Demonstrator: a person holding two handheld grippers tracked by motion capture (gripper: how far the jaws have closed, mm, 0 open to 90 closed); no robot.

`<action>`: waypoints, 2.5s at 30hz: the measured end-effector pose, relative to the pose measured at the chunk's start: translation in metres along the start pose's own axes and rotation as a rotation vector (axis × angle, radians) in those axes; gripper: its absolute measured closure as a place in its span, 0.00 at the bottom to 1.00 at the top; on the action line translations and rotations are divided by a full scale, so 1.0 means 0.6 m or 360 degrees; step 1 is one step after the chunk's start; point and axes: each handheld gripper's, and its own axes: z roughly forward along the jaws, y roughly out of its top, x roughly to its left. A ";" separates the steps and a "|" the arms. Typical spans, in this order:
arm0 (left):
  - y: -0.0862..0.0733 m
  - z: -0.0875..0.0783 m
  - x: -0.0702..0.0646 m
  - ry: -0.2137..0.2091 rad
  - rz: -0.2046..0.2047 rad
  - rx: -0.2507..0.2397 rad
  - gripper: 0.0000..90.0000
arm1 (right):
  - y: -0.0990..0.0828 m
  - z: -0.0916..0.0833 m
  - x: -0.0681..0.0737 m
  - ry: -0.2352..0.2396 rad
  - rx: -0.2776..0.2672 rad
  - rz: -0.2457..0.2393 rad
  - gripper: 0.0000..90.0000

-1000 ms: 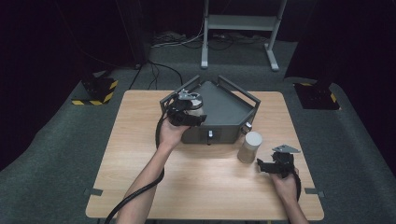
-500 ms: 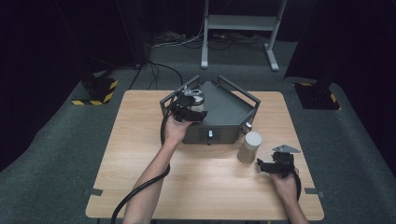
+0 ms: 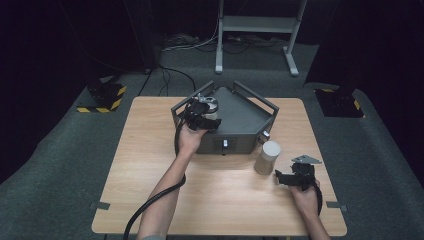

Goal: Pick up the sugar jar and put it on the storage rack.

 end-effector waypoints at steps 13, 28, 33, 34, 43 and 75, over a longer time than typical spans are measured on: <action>-0.009 0.006 -0.003 0.0017 0.0019 -0.0016 0.35 | 0.000 0.000 0.000 0.0000 0.0000 0.0000 0.09; -0.017 0.011 -0.002 0.0029 0.0034 -0.0011 0.35 | 0.000 0.000 0.000 -0.0002 0.0000 -0.0001 0.09; -0.018 0.010 0.000 0.0023 0.0035 -0.0013 0.35 | 0.000 0.000 0.000 -0.0002 0.0000 -0.0002 0.09; -0.020 0.011 0.000 0.0024 0.0041 -0.0017 0.35 | 0.000 0.000 0.001 -0.0002 0.0001 -0.0001 0.09; -0.023 0.010 0.002 0.0015 0.0047 -0.0027 0.35 | 0.000 0.000 0.001 -0.0004 0.0001 -0.0003 0.09; -0.035 -0.017 0.016 -0.0018 0.0006 -0.0094 0.14 | 0.000 0.000 0.001 -0.0003 0.0001 -0.0003 0.09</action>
